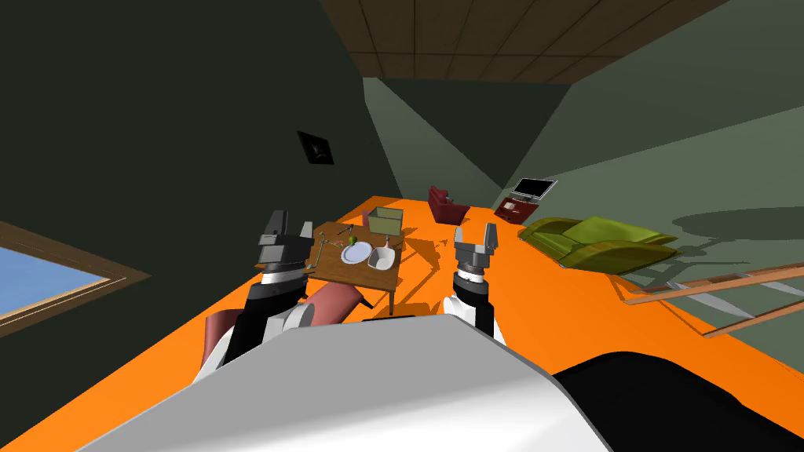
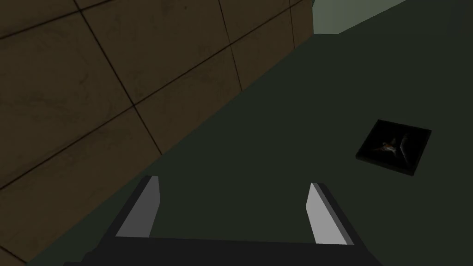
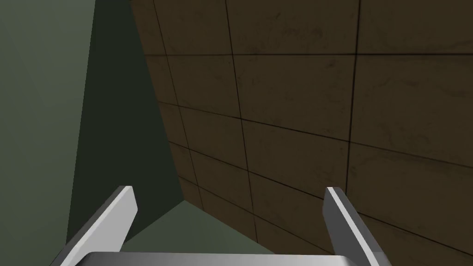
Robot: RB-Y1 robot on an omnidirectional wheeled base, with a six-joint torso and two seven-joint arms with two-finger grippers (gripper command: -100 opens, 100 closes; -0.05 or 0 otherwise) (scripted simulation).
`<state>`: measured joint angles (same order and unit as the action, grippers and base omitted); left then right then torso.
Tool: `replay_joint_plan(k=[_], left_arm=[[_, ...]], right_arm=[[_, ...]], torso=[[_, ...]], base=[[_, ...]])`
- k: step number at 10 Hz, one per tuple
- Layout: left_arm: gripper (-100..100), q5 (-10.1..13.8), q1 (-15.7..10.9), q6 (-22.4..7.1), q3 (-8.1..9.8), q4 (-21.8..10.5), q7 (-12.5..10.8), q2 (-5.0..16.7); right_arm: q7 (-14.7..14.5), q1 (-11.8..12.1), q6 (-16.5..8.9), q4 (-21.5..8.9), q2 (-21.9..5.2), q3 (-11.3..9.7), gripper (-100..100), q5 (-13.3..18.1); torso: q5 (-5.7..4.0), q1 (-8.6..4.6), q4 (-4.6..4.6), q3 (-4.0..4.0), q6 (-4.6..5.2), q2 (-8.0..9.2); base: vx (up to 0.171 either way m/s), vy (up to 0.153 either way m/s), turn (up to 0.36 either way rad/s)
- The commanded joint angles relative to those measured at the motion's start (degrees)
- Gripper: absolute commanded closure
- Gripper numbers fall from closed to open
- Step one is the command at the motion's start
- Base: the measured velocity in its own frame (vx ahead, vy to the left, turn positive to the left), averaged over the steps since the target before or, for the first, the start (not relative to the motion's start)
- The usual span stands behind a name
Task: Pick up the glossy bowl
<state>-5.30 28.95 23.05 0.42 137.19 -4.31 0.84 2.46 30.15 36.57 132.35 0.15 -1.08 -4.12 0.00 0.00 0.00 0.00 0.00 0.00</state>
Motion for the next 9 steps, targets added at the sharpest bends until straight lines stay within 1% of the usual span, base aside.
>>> replay_joint_plan(k=[1, 2, 5, 9], left_arm=[[-100, 0.9, 0.5, -0.8, 0.28, -0.5, -0.2, 1.7], [-100, 2.2, 1.2, -1.9, 0.73, -1.3, -0.6, 3.5], [-100, 5.0, 3.0, -4.2, 1.69, -2.9, -1.2, 6.6], [-100, 10.1, 6.6, -8.2, 3.35, -5.6, -2.3, 11.0]], right_arm=[[0.0, 0.0, 0.0, 0.0, 0.0, 0.0, 0, 0.0], [0.0, 0.0, 0.0, 0.0, 0.0, 0.0, 0, 0.0], [0.0, 0.0, 0.0, 0.0, 0.0, 0.0, 0, 0.0], [0.0, 0.0, 0.0, 0.0, 0.0, 0.0, 0, 0.0]], torso=[[0.0, 0.0, 0.0, 0.0, 0.0, 0.0], [0.0, -0.01, 0.02, 0.06, 0.01, 0.12], [-0.02, -0.08, 0.1, 0.26, 0.01, 0.44], [-0.03, -0.14, 0.08, 0.21, 0.01, 0.35]], base=[[-0.04, -0.008, -0.065], [-0.105, -0.026, -0.141], [-0.112, -0.035, -0.12], [-0.084, -0.055, -0.16]])
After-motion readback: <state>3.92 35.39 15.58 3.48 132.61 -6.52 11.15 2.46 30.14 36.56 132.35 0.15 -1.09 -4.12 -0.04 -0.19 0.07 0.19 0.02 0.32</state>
